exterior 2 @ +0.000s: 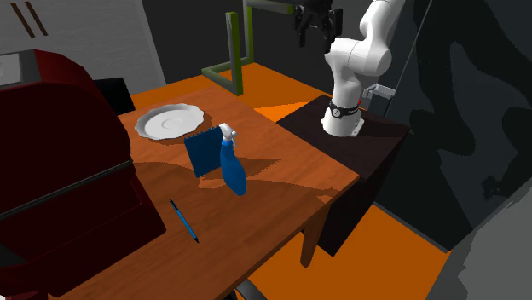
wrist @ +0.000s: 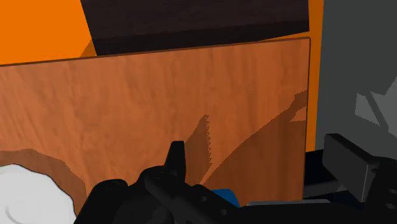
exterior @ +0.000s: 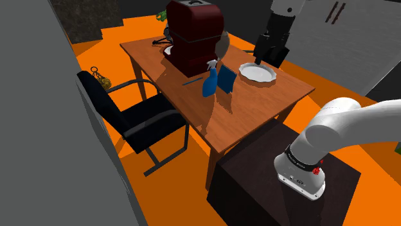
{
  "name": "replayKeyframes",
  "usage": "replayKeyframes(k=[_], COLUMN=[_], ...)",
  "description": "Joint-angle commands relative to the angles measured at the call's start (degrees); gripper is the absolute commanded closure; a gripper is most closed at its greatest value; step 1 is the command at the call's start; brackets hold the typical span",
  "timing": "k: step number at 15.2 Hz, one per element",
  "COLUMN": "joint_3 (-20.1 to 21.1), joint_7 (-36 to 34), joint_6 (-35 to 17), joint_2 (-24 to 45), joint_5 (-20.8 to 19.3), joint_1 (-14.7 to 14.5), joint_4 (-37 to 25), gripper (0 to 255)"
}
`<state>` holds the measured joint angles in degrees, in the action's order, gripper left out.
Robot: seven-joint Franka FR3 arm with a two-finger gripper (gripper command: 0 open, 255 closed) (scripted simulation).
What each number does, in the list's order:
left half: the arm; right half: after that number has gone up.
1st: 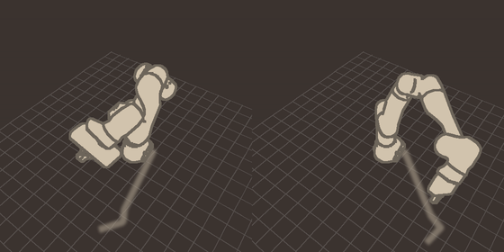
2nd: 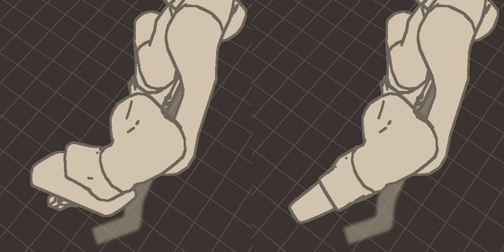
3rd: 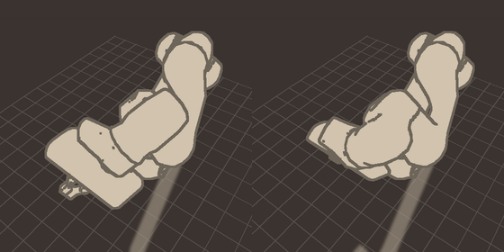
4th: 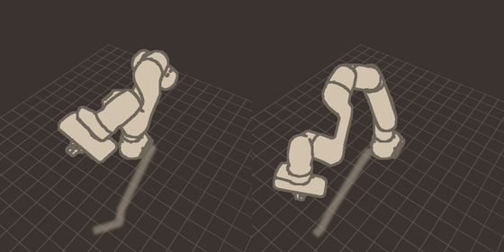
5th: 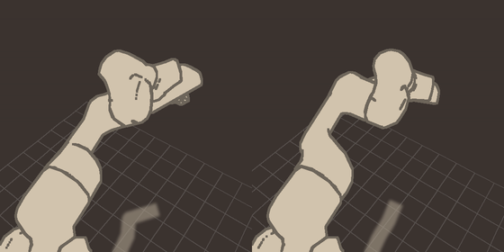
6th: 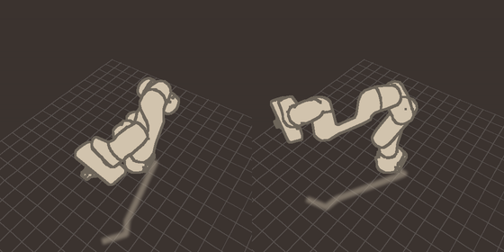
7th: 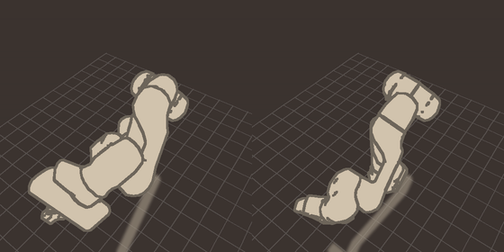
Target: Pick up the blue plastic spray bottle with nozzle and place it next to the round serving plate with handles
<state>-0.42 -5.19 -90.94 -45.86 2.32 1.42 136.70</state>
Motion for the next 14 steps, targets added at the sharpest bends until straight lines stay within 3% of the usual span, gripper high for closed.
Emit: replayKeyframes(k=[1, 8, 14], joint_3=[0.0, 13.4, 25.1], joint_7=[0.0, -24.1, -46.4], joint_6=[0.0, -14.5, -24.9], joint_2=[0.0, 5.9, 17.3], joint_5=[0.0, 2.3, -0.8], joint_1=[0.0, 4.4, 11.0], joint_4=[0.0, 4.6, 2.3], gripper=[0, 0, 0])
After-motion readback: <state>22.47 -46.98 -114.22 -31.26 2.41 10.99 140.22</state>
